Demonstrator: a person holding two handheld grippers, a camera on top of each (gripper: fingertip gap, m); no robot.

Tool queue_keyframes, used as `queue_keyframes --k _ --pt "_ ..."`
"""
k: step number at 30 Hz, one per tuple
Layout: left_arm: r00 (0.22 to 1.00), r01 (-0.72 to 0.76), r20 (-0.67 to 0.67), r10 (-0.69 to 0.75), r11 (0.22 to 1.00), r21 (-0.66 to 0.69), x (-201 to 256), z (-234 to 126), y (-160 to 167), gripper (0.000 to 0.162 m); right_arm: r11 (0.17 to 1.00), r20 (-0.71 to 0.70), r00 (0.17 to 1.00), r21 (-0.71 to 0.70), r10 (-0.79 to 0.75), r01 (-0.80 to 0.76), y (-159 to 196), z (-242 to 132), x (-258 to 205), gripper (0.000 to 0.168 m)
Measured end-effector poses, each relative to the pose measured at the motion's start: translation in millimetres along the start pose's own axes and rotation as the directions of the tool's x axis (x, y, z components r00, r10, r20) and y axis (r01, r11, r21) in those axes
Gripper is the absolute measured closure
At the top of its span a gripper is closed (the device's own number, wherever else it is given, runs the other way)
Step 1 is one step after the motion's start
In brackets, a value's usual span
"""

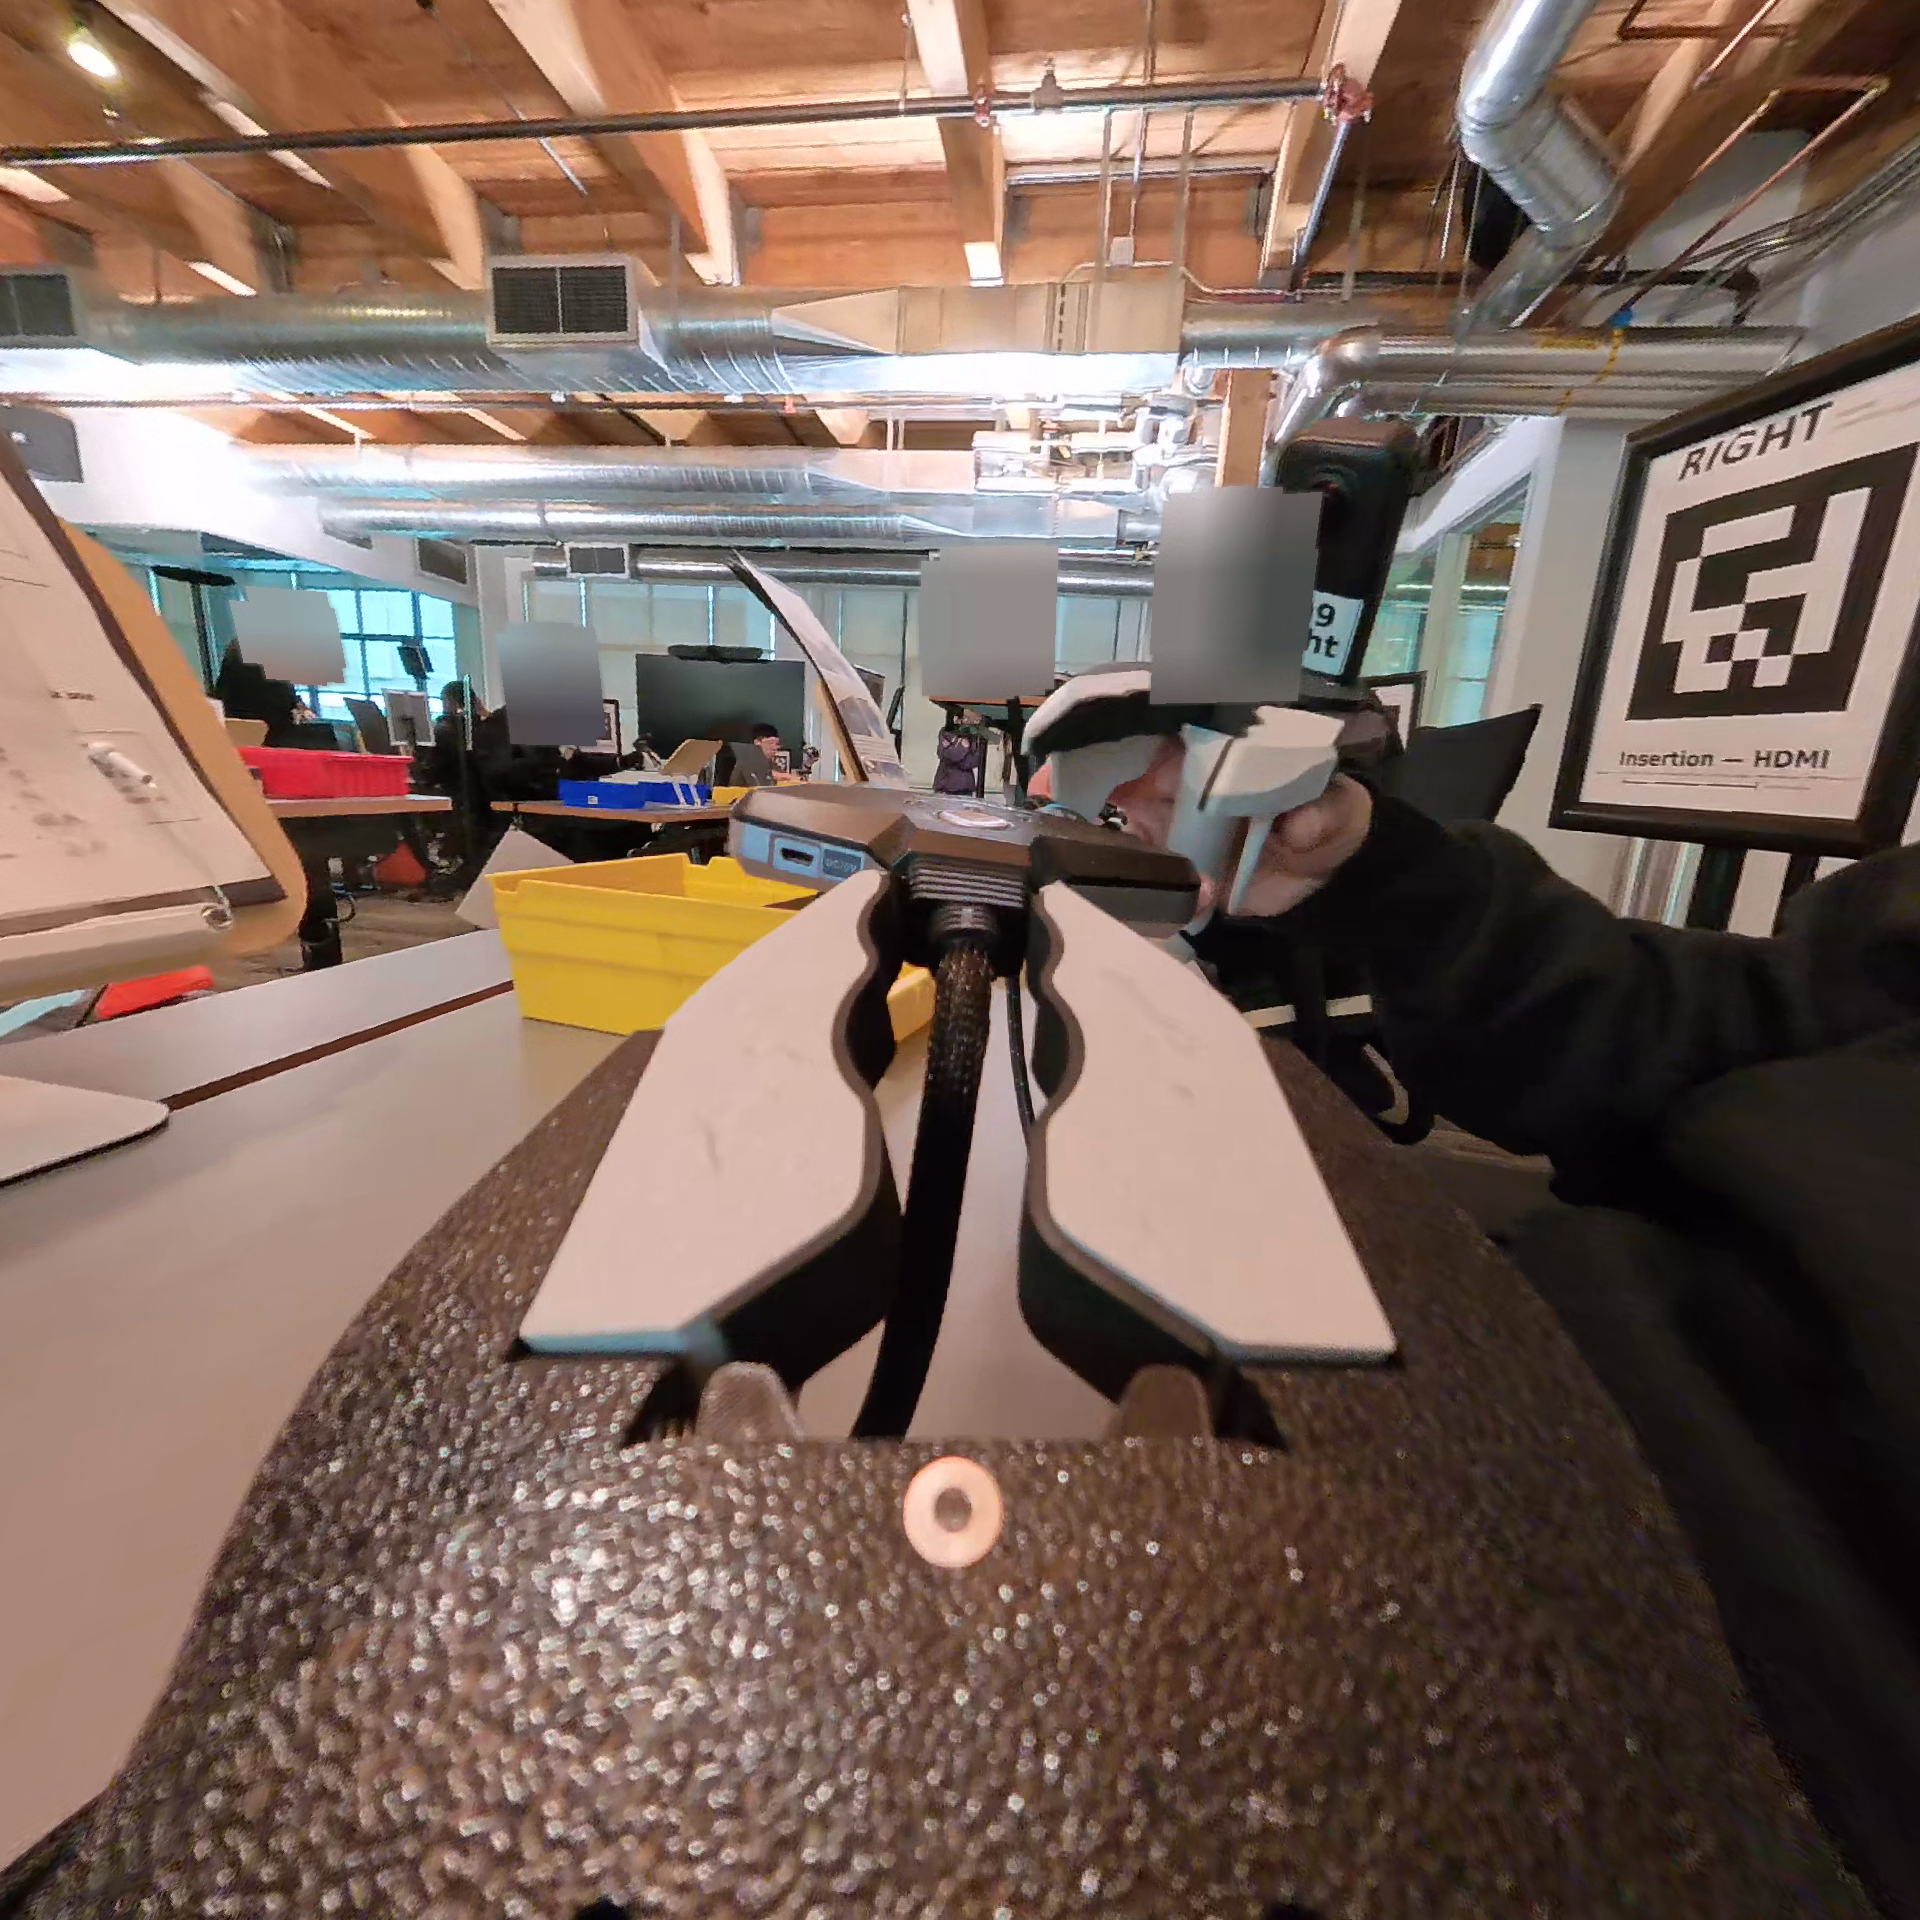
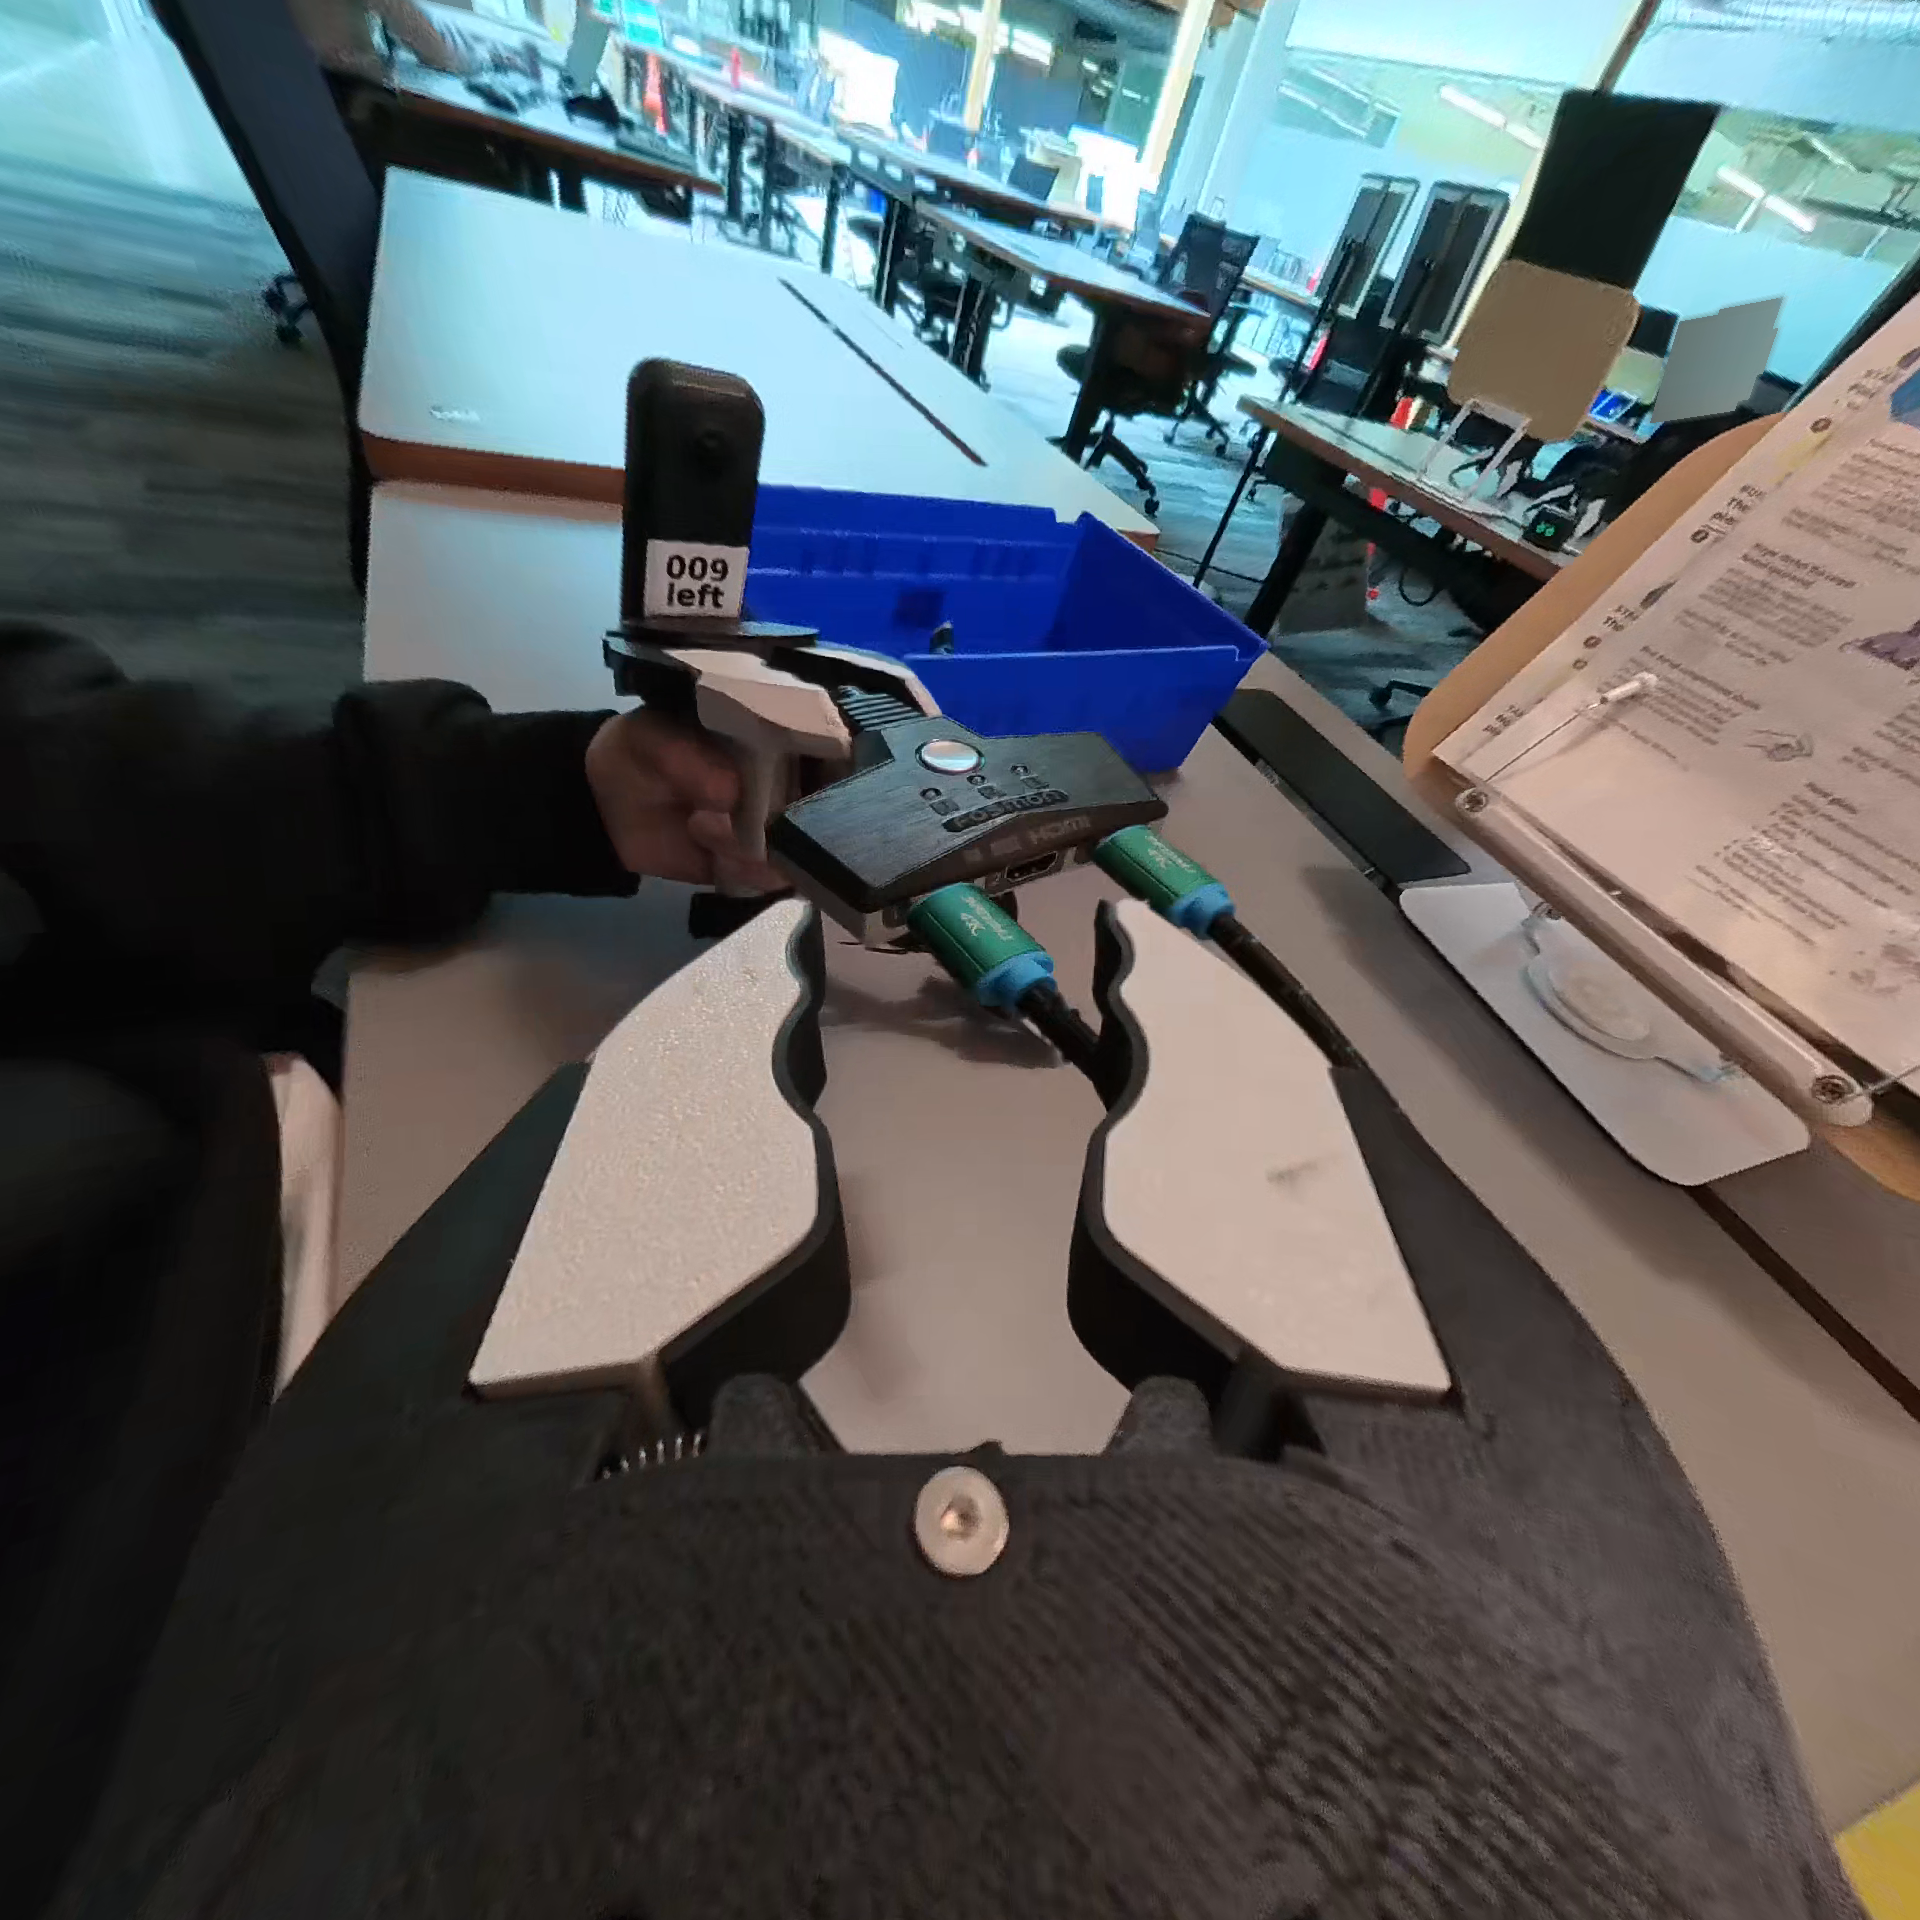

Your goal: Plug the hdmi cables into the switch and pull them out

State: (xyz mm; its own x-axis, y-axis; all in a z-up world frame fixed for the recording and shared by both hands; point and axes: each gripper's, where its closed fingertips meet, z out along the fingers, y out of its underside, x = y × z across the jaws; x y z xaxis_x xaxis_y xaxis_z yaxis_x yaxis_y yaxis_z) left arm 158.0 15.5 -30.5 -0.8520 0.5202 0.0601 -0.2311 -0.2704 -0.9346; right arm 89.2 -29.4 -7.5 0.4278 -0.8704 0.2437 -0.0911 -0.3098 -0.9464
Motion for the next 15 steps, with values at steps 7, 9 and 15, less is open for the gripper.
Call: queue_keyframes --k 7,9,15 --pt "0.999 -0.034 -0.003 0.034 0.999 -0.032 -7.3 0.8 3.1 0.140 0.988 0.076 0.985 -0.003 -0.153 0.154 -10.6 7.0 2.0 0.135" --pt "0.999 -0.038 -0.006 0.038 0.998 -0.044 -7.8 1.9 5.5 0.140 0.977 0.119 0.974 -0.070 -0.193 0.202 -0.4 12.1 6.0 0.132" --pt "0.999 -0.053 -0.007 0.053 0.997 -0.061 -7.1 1.7 15.1 0.140 0.976 0.295 0.954 -0.184 -0.061 0.119 40.5 27.8 4.5 0.138"
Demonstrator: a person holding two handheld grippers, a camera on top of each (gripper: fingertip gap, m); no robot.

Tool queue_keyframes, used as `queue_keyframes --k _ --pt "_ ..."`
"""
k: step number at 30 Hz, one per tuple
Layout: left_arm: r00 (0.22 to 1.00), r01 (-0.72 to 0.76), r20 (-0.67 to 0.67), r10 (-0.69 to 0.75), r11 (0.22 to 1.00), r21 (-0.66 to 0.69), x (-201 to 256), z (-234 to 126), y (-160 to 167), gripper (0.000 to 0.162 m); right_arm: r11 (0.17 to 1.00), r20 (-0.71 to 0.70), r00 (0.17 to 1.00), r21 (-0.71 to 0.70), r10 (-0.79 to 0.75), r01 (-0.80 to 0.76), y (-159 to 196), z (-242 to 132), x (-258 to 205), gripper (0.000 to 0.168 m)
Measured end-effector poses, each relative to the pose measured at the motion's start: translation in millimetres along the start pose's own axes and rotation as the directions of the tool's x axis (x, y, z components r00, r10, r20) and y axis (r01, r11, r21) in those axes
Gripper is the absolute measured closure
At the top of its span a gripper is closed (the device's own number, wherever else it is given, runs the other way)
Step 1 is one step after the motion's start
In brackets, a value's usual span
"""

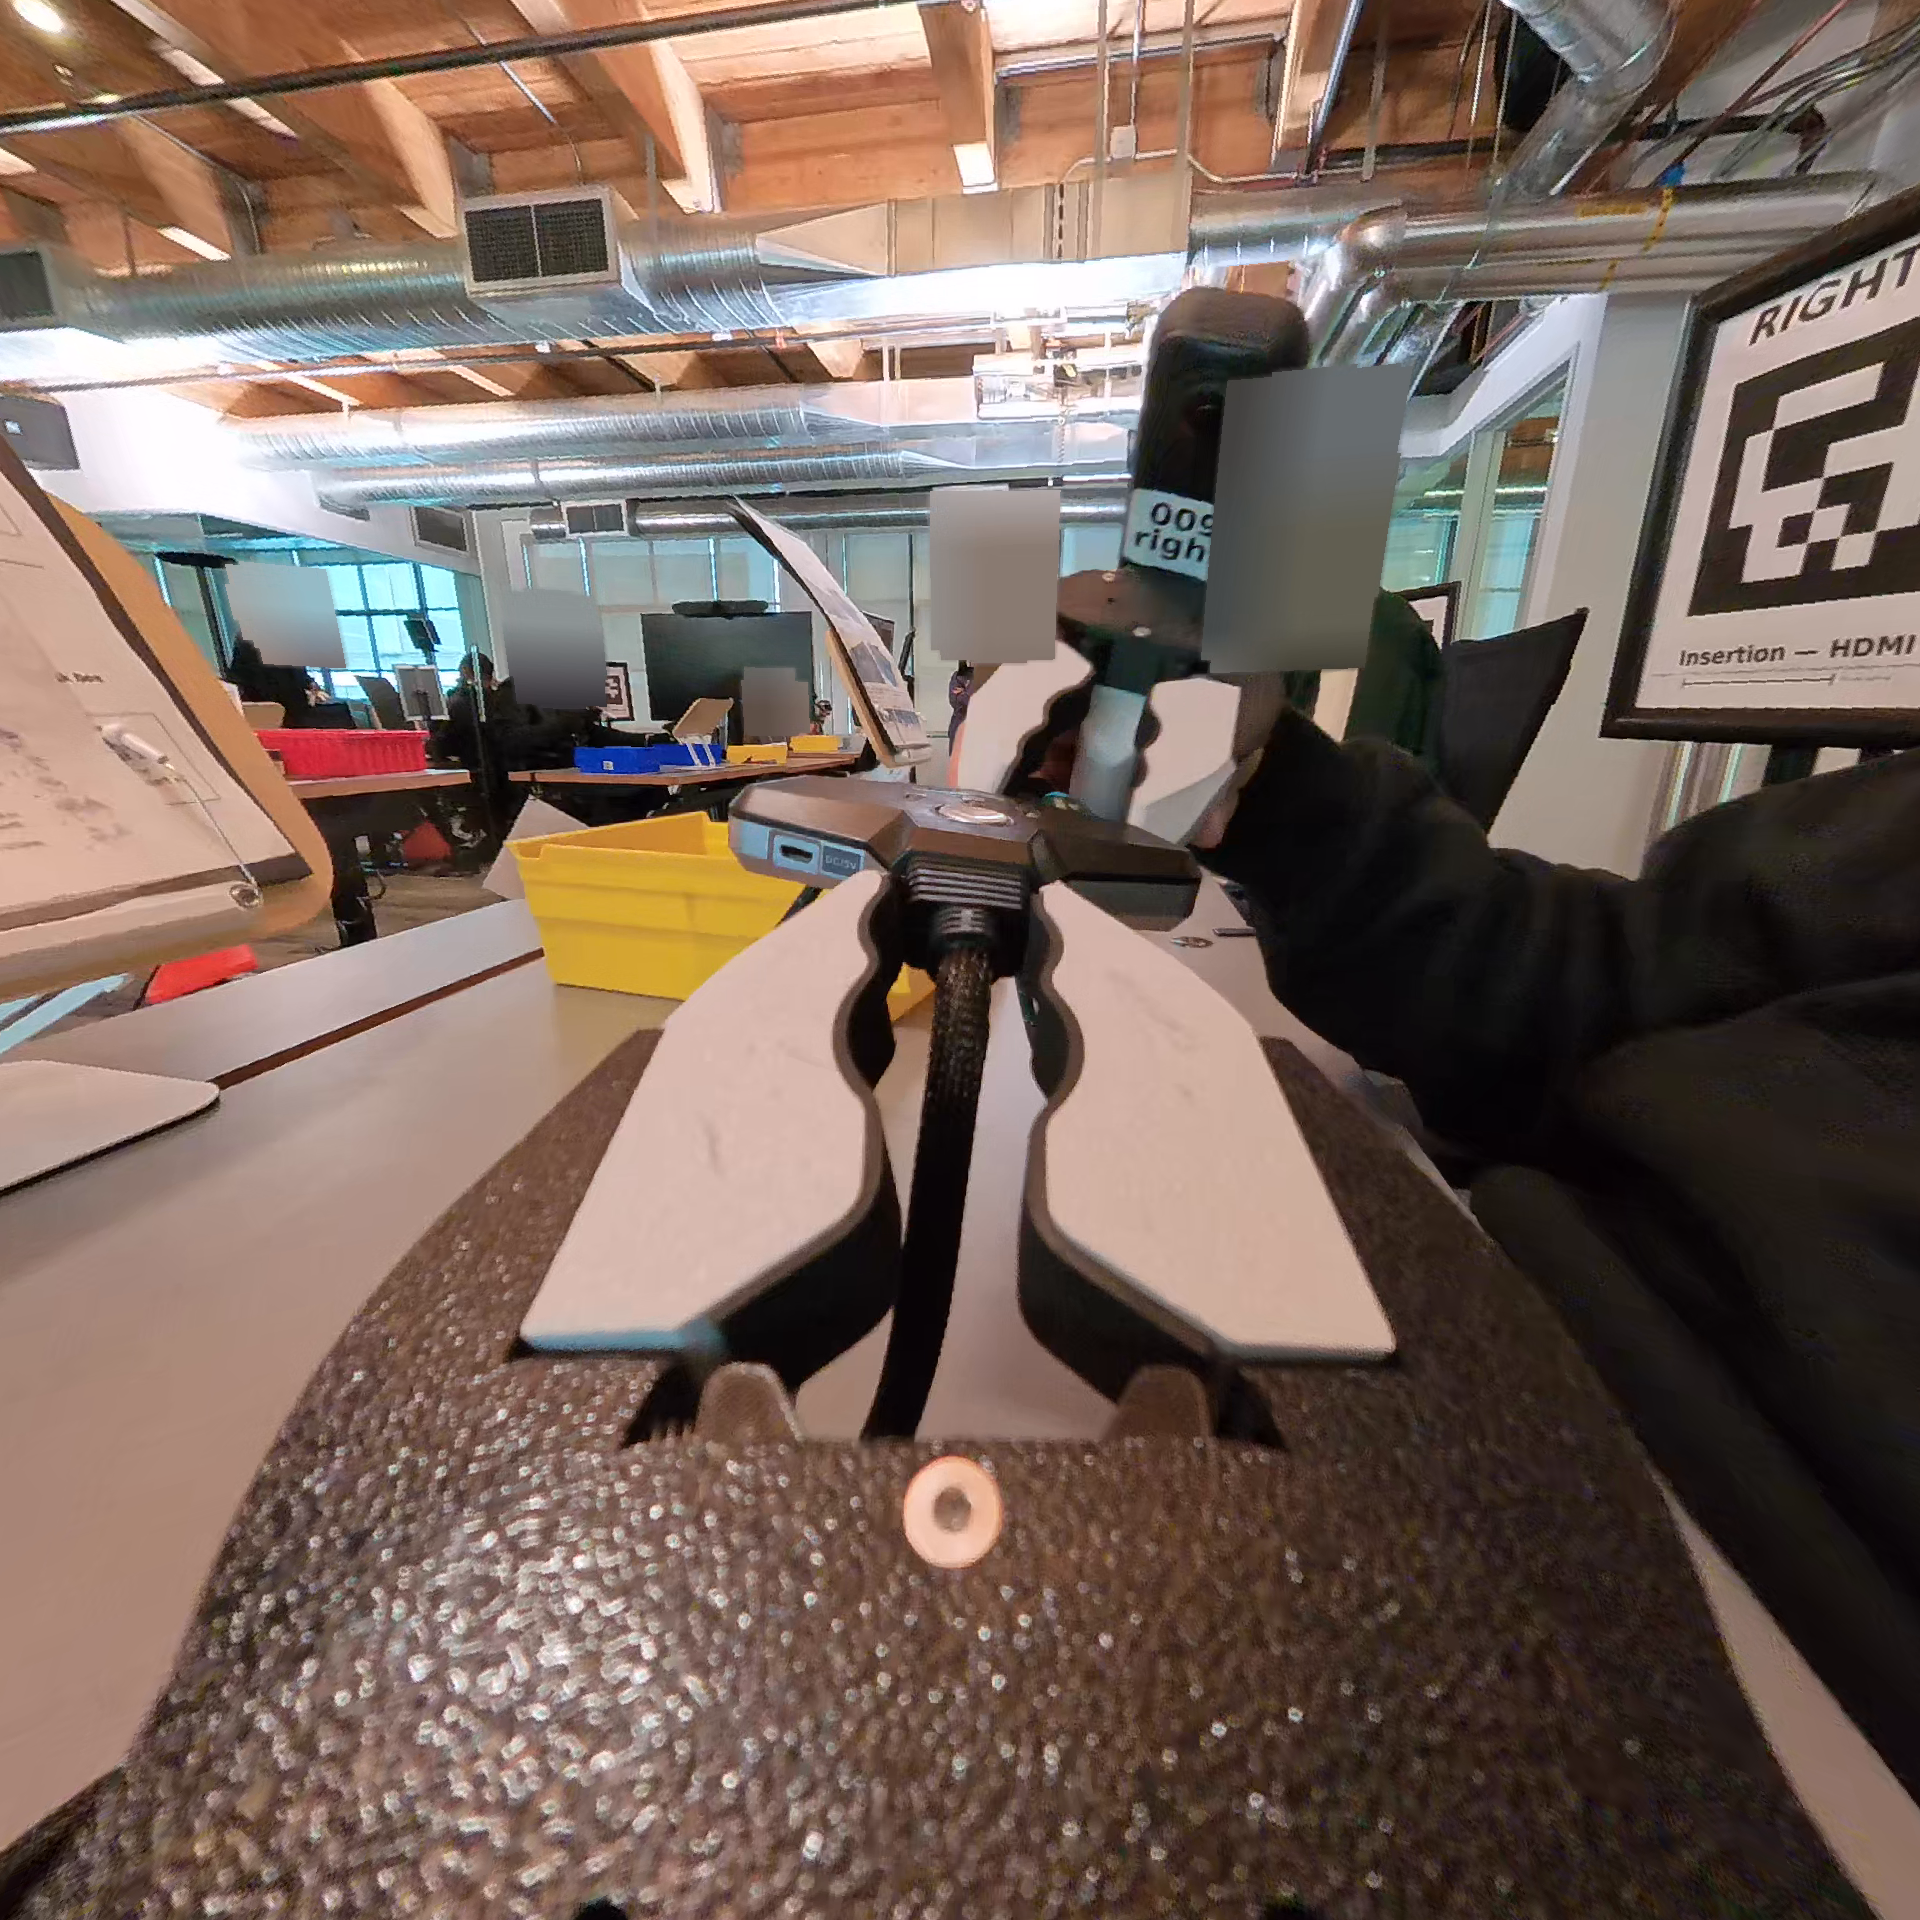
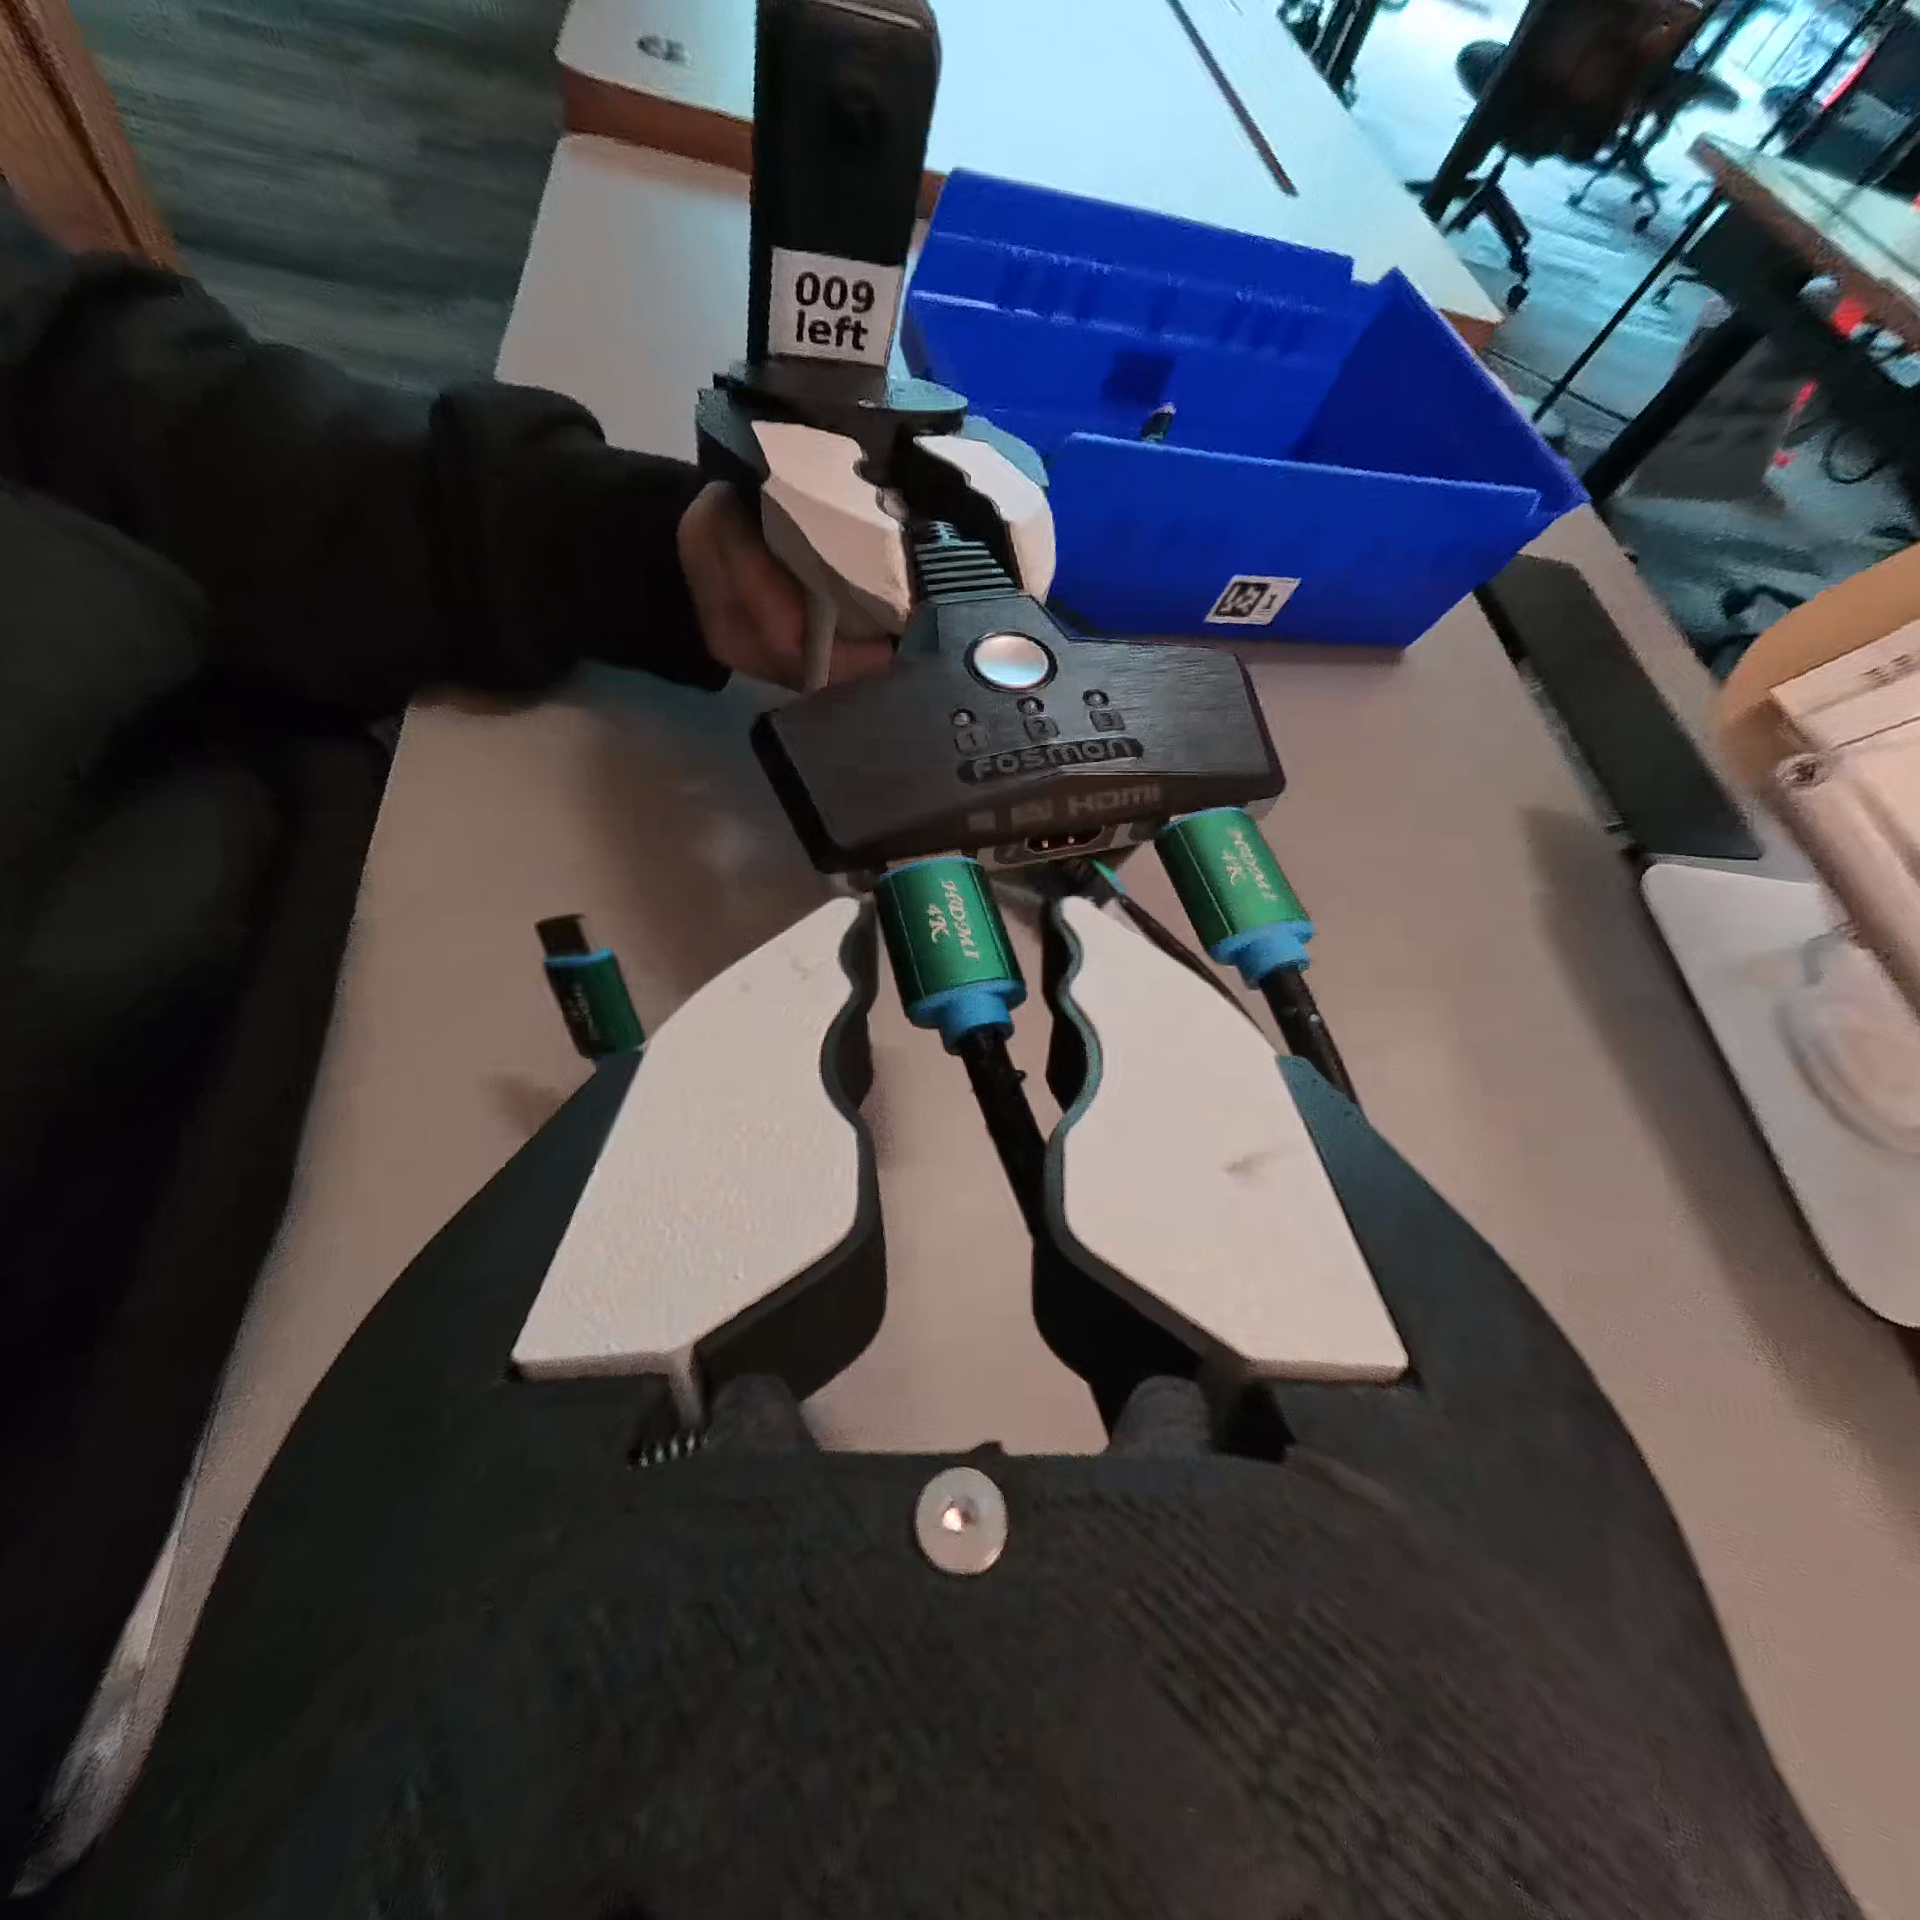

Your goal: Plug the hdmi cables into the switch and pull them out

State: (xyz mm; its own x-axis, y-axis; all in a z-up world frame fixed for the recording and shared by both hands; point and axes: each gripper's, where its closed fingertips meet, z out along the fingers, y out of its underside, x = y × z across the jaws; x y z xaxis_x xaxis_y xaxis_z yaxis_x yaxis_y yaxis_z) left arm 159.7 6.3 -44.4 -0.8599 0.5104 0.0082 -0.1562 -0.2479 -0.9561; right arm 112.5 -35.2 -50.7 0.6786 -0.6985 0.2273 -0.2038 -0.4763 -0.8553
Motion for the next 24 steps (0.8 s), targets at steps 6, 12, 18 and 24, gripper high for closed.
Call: queue_keyframes --k 6,12,18,24 --pt "1.000 -0.004 -0.025 0.004 1.000 -0.011 2.2 -1.2 1.8 0.140 0.997 0.040 0.998 0.065 0.042 -0.045 2.6 3.5 -8.0 0.143" --pt "0.998 -0.014 -0.057 0.013 1.000 -0.007 7.7 -0.7 1.5 0.140 0.985 0.124 0.987 0.127 0.103 -0.119 -1.6 0.1 -16.3 0.144" --pt "0.998 -0.024 -0.065 0.024 1.000 0.000 11.6 -0.3 2.4 0.140 0.944 0.162 0.972 0.257 0.169 -0.208 -14.9 -10.2 -14.8 0.167" --pt "0.998 -0.030 -0.055 0.029 0.999 -0.012 9.5 1.2 4.9 0.140 0.960 0.154 0.980 0.229 0.129 -0.163 -6.7 -5.5 -18.4 0.140"
